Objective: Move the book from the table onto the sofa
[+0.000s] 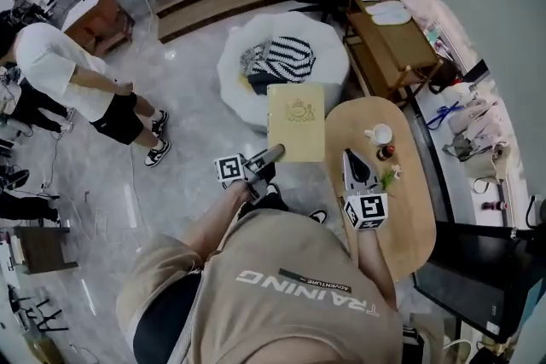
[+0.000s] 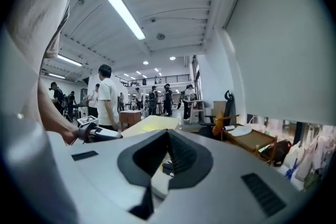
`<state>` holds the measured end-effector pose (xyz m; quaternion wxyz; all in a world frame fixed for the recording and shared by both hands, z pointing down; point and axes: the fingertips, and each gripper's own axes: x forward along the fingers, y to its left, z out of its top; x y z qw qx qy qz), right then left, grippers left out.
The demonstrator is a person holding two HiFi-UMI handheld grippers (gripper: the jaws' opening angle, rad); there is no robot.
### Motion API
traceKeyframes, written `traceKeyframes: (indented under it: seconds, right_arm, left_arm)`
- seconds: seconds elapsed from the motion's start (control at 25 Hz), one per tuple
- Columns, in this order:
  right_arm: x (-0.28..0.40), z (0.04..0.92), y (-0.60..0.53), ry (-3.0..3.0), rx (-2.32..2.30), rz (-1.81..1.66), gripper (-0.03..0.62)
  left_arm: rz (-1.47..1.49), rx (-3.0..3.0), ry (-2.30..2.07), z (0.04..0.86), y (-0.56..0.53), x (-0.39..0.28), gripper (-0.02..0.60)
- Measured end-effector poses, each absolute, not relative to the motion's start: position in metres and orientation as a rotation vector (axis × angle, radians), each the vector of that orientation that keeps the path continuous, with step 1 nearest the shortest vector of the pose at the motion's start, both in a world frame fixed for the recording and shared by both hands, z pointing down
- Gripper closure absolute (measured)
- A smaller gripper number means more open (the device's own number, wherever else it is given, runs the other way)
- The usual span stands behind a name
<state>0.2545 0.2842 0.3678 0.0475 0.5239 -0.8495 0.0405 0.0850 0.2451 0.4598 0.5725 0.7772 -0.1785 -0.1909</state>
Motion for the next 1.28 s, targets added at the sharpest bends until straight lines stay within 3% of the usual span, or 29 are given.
traceKeyframes:
  seconds: [0.84, 1.28]
  right_arm:
    - [0.114, 0.393, 0.176, -2.484, 1.452, 0.194, 0.589]
    - [0.094, 0.415, 0.114, -2.522, 1.44, 0.226, 0.589]
  left_arm:
    - [-0.443, 1.847, -0.434, 0.492, 0.14, -0.061, 0.374]
    - [-0.395, 1.876, -0.495, 0.508, 0.108, -0.084, 0.374]
